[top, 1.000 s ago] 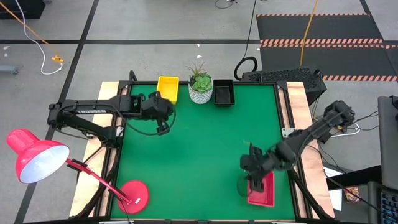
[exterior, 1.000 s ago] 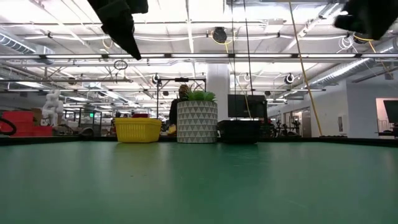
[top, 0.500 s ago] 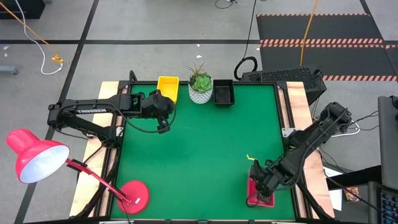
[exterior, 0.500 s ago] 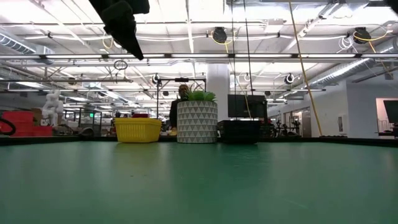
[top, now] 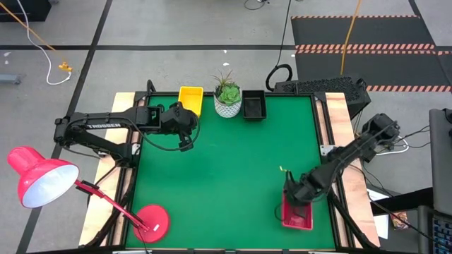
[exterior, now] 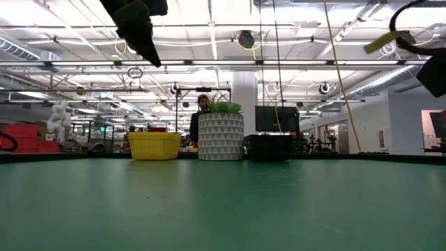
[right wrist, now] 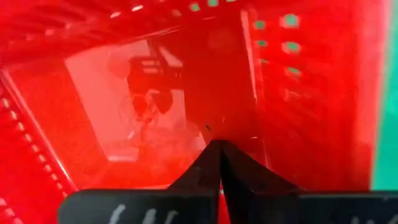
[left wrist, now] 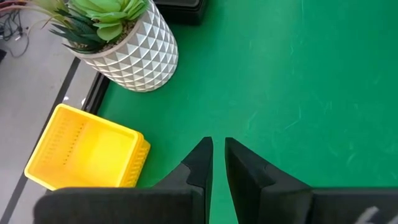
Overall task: Stack baskets by color
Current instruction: Move the orange bins to the top right of the table
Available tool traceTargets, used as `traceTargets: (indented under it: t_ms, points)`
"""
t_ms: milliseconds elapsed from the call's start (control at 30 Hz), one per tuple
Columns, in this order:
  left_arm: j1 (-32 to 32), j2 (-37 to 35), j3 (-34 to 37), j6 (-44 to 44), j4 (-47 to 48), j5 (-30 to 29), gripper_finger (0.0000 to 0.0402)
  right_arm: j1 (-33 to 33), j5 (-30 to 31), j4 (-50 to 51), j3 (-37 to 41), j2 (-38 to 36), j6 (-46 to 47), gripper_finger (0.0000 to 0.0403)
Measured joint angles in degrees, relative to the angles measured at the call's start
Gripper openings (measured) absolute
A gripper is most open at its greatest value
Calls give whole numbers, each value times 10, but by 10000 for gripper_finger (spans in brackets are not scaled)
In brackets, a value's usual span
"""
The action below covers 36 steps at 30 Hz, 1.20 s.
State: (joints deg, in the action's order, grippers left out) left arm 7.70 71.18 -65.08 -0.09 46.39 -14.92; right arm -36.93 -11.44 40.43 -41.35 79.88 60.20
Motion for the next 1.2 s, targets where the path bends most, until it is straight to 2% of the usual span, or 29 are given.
traceTargets:
  t_ms: [133,300,533,667,733,933,1200]
  points:
    - [0,0,0,-2,0,0,46,45,10,32,6,0,-54,2]
    - [0,0,0,-2,0,0,46,99,62,82,7,-8,-105,1]
    - [0,0,0,-2,0,0,46,170,198,204,11,-30,-169,0]
    - [0,0,0,-2,0,0,46,221,280,233,10,-47,-214,0]
    - [0,0,0,-2,0,0,46,249,299,231,11,-53,-253,0]
    - [0,0,0,-2,0,0,46,353,310,182,10,-58,-364,0]
    - [0,0,0,0,0,0,46,481,293,173,9,-58,-384,0]
